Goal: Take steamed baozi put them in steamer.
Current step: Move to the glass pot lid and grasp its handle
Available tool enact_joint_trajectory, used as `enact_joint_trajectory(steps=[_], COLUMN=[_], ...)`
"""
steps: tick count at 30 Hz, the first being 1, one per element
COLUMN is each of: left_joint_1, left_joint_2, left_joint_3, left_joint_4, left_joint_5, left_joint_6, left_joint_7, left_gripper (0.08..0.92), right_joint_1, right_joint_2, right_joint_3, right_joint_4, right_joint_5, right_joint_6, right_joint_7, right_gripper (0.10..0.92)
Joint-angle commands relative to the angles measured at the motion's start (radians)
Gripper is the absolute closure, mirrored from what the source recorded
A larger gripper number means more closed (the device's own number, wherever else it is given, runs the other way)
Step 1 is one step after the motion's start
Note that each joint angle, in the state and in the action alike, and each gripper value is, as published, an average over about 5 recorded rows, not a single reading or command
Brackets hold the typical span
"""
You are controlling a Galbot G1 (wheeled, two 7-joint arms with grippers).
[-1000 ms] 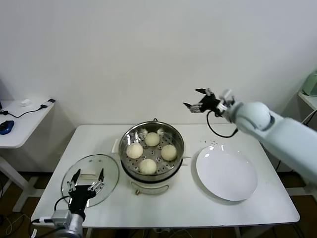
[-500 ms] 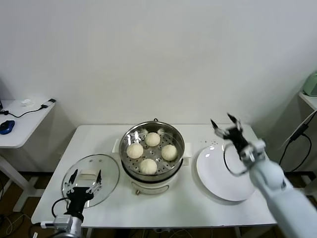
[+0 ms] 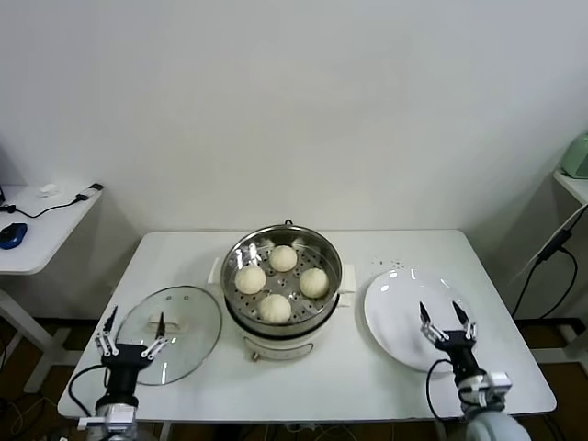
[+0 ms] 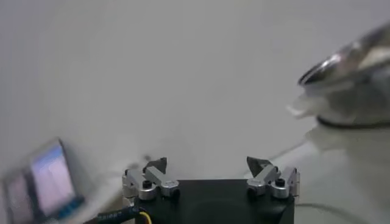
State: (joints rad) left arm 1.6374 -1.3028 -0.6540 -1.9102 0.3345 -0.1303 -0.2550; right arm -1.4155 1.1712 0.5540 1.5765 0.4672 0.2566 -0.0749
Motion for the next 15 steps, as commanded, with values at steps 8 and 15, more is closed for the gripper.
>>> enact_joint_trajectory(steps=[8, 15], left_joint_1=[-0.088, -0.148], left_joint_2=[0.060, 0.045], left_joint_3=[0.016, 0.038], left_joint_4=[0.358, 0.439], left_joint_5=[0.932, 0.961], left_joint_6=[0.051, 0.072], left_joint_7=[-0.234, -0.233], left_gripper=[0.177, 0.177], right_joint_1=[-0.087, -0.074], right_joint_2=[0.102, 0.095], right_joint_3=[0.031, 0.033], right_joint_4=[0.054, 0.072], right_joint_5=[-0.146, -0.156], right_joint_6=[-0.031, -0.060], right_joint_7=[-0.017, -0.013], right_gripper=[0.203, 0.203])
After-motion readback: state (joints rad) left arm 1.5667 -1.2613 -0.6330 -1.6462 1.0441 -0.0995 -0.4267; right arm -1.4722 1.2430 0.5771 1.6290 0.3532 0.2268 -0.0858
